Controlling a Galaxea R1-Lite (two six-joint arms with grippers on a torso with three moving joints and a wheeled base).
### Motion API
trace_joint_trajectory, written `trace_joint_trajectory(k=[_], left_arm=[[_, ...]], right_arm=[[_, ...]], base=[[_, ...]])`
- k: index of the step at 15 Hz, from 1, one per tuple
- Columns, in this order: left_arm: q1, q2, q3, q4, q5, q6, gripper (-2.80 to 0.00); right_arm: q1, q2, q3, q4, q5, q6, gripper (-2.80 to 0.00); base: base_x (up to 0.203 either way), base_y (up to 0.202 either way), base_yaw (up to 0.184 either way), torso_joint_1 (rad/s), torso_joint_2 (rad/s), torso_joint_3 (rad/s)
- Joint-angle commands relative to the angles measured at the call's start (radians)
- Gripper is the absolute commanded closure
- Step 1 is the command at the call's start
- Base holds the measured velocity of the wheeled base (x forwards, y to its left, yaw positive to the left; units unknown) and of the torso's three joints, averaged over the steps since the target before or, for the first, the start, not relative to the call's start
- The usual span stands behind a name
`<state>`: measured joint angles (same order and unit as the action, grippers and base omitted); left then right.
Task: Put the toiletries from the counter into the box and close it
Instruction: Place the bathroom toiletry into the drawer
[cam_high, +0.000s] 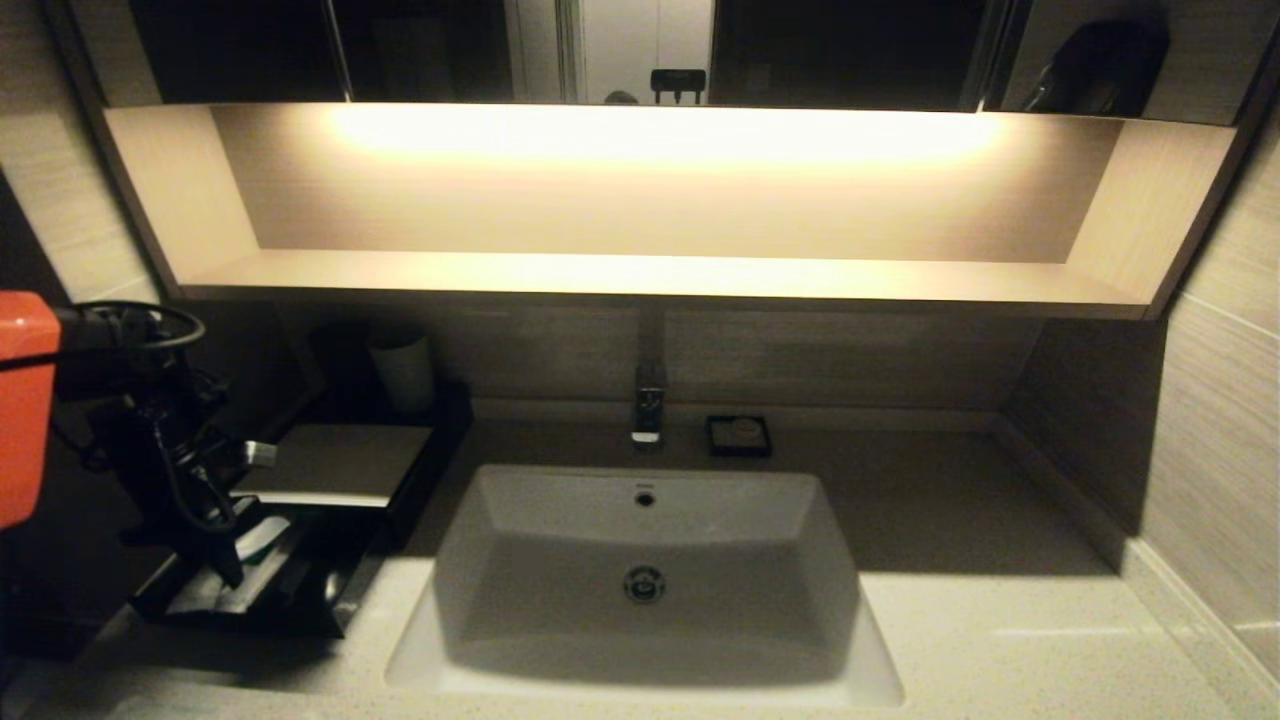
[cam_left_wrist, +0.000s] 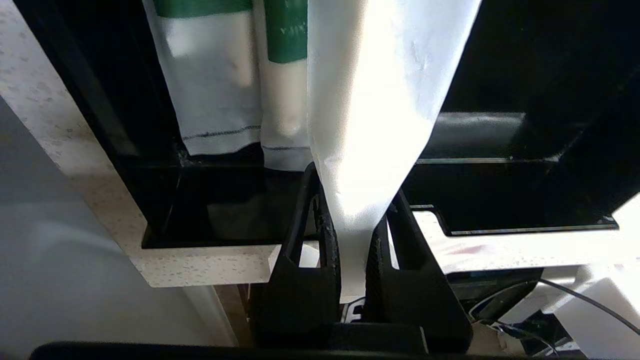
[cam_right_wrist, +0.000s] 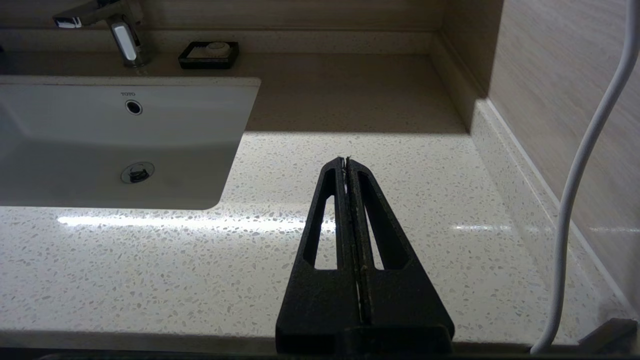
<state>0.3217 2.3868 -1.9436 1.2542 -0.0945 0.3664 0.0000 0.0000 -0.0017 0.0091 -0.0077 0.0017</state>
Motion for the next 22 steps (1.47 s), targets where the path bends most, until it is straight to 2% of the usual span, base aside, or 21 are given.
trace_joint_trajectory(k=[1, 9, 16, 22], left_arm=[[0.000, -0.012, 0.000, 0.014, -0.014, 0.002, 0.00], [-0.003, -0.005, 0.000, 0.034, -0.066, -0.027, 0.00], [-0.003, -0.003, 0.000, 0.027, -0.149, -0.047, 0.00], [-0.001, 0.006, 0.000, 0.016, -0.151, -0.047, 0.00]], right_arm=[[0.000, 0.000, 0.000, 0.000, 0.000, 0.000, 0.00], [0.000, 0.000, 0.000, 0.000, 0.000, 0.000, 0.00], [0.000, 0.000, 0.000, 0.000, 0.000, 0.000, 0.00], [0.000, 0.000, 0.000, 0.000, 0.000, 0.000, 0.00]], base=[[0.000, 0.000, 0.000, 0.000, 0.00, 0.000], [0.000, 0.000, 0.000, 0.000, 0.00, 0.000], [0.000, 0.000, 0.000, 0.000, 0.00, 0.000], [0.000, 0.000, 0.000, 0.000, 0.00, 0.000]])
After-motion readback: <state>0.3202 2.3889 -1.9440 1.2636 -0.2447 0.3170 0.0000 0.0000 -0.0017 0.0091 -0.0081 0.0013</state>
